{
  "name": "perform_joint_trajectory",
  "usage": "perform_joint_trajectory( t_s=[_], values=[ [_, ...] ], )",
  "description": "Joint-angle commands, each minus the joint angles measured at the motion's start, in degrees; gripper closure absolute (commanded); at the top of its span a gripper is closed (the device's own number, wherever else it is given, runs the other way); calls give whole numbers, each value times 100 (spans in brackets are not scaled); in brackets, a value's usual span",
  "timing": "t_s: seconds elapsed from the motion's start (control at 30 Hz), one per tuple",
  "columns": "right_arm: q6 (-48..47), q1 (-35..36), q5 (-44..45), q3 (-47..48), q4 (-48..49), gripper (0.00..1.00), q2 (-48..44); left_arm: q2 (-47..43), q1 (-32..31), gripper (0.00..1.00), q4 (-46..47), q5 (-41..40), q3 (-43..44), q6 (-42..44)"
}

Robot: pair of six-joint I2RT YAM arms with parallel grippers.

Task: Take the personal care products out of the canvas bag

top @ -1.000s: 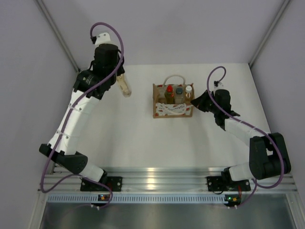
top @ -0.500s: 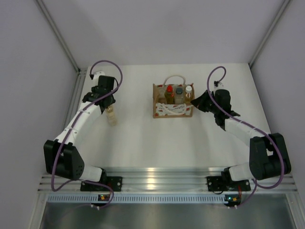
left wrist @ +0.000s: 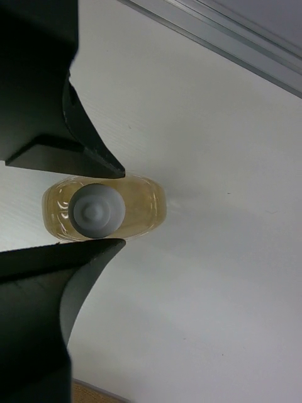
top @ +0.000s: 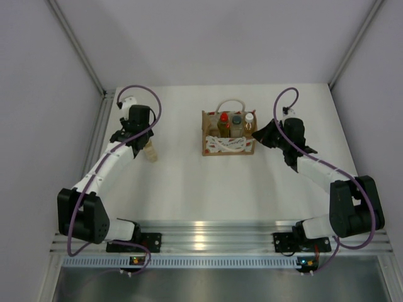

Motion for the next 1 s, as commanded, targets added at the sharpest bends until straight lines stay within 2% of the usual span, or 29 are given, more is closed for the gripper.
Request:
perform_joint_trajectory(
  t_s=[0.0,0.03,0.1,0.13,0.33,0.43,0.47,0.57,0.77,0.97],
  values=[
    [-185,-50,88,10,-503,96,-36,-259,34,50,676,-10,69,-48],
    [-185,-50,97,10,-503,96,-36,-267,34,34,668,51,113,-5],
    [-185,-50,97,10,-503,96,-36,-302,33,20,659,165,166,31],
    [-185,-50,105,1,-503,96,-44,-337,25,2,659,253,209,39],
    [-159,-41,114,-8,-460,95,-18,-610,-194,1,668,1298,543,-136],
    [-123,-41,62,-16,-398,95,17,-444,-1290,1,659,696,965,144],
    [-115,-50,27,-16,-363,95,26,-287,-1763,1,659,580,1192,189],
    [-106,-41,9,-34,-345,95,17,170,-2171,1,668,877,1527,154],
    [-88,-50,-18,-104,-301,94,-71,1208,-2725,1,685,1141,2432,417],
    [-97,-41,-35,-104,-301,94,-88,2096,-3025,2,668,1177,3171,602]
  ],
)
